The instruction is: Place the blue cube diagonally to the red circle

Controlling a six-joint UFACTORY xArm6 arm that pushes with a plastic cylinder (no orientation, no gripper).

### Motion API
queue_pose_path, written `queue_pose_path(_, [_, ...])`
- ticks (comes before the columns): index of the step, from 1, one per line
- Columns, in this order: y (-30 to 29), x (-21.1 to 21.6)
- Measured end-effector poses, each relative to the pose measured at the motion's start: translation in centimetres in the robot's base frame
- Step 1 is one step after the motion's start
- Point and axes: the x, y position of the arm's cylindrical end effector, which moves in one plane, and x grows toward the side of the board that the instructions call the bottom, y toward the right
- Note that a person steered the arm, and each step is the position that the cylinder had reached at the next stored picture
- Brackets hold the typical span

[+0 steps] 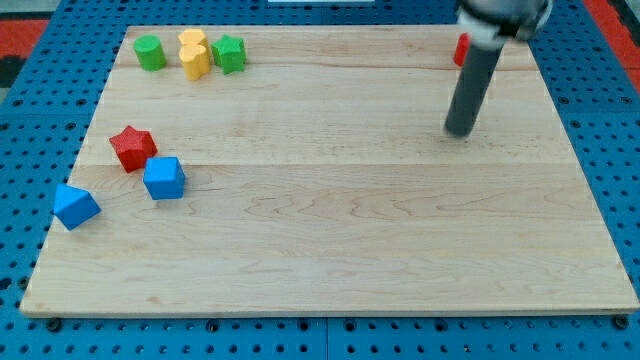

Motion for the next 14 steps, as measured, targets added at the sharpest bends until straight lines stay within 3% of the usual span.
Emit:
queue_pose_path(1, [-10.9, 8.7])
queue_pose_path(2, [-25.9, 11.7])
queue_pose_path(3, [-39.1, 11.5])
queue_pose_path(4, [-41.8, 10.3])
queue_pose_path(5, [-40.8, 6.6])
queue_pose_path(6, [-33.5, 6.7])
queue_pose_path(8, [-30.9, 2.1])
queue_pose_path(9, [-26.9, 2.1])
queue_pose_path(11, [-12.8, -1.5])
queue_pose_path(12, [-11.8, 0.6])
queue_pose_path(13, [-8.9, -2.0])
queue_pose_path(14, [-2.8, -7.5])
